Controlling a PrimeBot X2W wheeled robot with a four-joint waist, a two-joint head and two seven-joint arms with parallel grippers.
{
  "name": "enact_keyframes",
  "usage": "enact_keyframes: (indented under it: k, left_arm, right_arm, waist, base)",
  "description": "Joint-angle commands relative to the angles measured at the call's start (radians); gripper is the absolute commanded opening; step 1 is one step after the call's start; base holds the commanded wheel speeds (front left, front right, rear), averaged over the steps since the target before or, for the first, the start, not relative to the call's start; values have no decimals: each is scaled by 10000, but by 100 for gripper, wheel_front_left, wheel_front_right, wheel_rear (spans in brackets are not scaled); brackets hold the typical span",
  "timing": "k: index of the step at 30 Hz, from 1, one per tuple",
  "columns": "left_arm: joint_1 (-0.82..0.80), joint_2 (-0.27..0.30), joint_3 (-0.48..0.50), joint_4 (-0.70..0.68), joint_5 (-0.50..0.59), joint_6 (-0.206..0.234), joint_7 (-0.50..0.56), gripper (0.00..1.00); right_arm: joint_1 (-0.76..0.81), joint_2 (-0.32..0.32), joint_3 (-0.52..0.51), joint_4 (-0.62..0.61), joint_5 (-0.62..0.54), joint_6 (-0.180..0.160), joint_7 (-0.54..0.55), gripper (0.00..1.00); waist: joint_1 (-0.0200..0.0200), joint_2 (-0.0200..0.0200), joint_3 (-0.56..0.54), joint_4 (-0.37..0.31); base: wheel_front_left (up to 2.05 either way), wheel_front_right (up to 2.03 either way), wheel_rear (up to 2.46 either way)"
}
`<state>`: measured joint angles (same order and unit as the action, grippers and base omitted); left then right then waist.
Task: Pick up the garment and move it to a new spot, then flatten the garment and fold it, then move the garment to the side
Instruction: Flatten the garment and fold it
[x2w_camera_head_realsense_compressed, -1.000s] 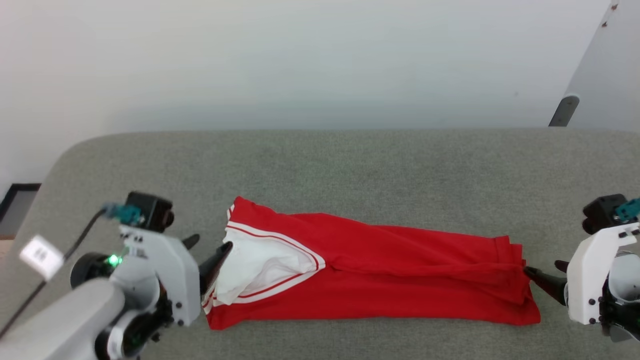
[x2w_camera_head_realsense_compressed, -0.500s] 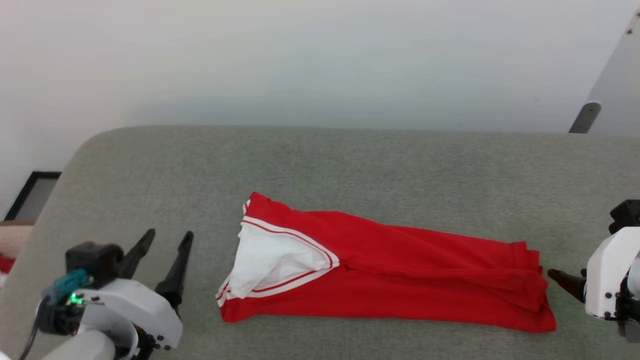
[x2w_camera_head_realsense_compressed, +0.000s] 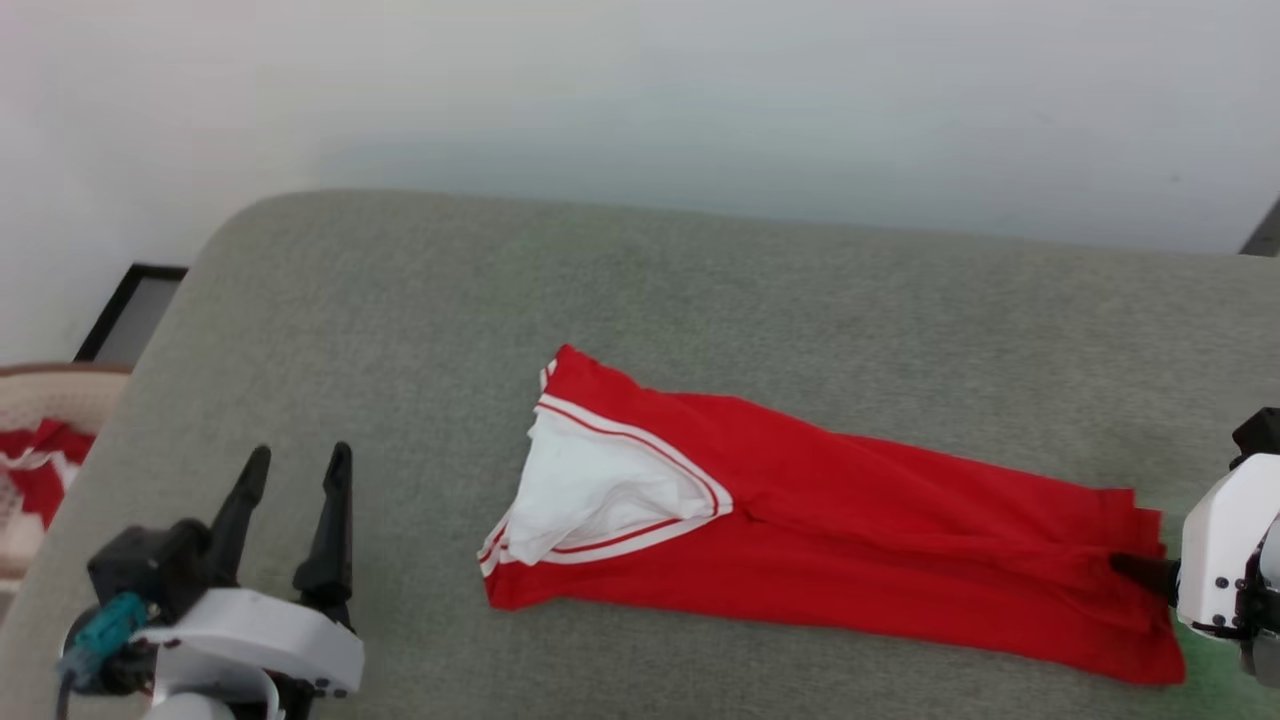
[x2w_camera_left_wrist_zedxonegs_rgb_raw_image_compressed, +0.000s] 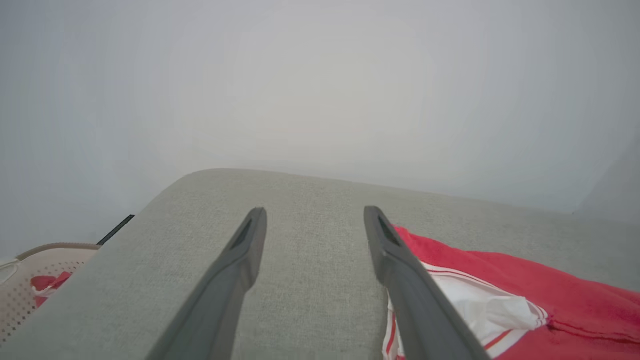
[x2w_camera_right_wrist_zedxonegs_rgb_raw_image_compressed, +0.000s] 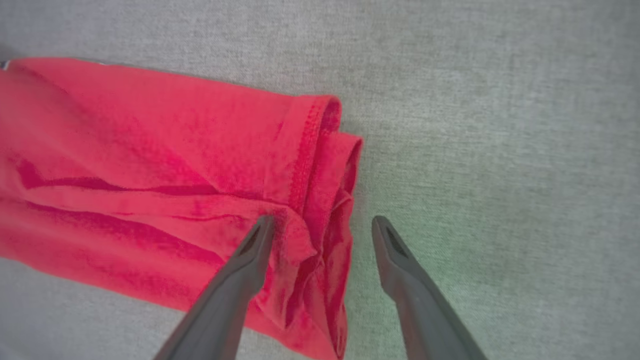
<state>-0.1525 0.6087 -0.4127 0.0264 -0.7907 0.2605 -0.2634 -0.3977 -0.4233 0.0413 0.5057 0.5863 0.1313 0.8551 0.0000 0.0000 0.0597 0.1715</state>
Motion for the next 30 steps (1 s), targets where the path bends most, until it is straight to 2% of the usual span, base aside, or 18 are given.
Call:
enact_keyframes:
  k: [1,8,9,10,11,20,30]
  left_arm:
    - [198,-199,229,74,195,-157,1,100]
    - [633,-1269,1446,423,1045,-1057,-2,100]
    - [635,-1410,1612,447,1171,-1158,-2,100]
    - [642,-1564,1787,438,1277,-1271,-2,100]
    - [670,-1669,1930,451,1404,-1375,-2,100]
    - [960,-2508,3128,524,2095,-2101,-1,100]
    - [1206,-3127,3900,619,2602,-2666,-2,100]
  right_arm:
    - [-140,64,19,161,-77,-10,-47,100]
    - [-410,354,323,1218,-50,-10,-198,100]
    - [-420,382,447,1323,17,-10,-158,95]
    - [-436,427,597,1360,120,-5,-176,30]
    - [-454,447,713,1373,237,-1,-220,0]
    - [-665,-9,1234,1379,944,-8,-272,0]
    - [-988,-1179,1569,1032,1181,-16,-650,0]
  waist:
    - [0,0,242,238]
    - [0,0,602,488]
    - [0,0,651,528]
    - [0,0,690,561]
    - [0,0,731,582]
    - [0,0,950,559]
    - [0,0,851,289]
  base:
    - [0,0,0]
    - [0,0,0]
    - [0,0,0]
    - [0,0,0]
    - [0,0,0]
    - [0,0,0]
    - [0,0,0]
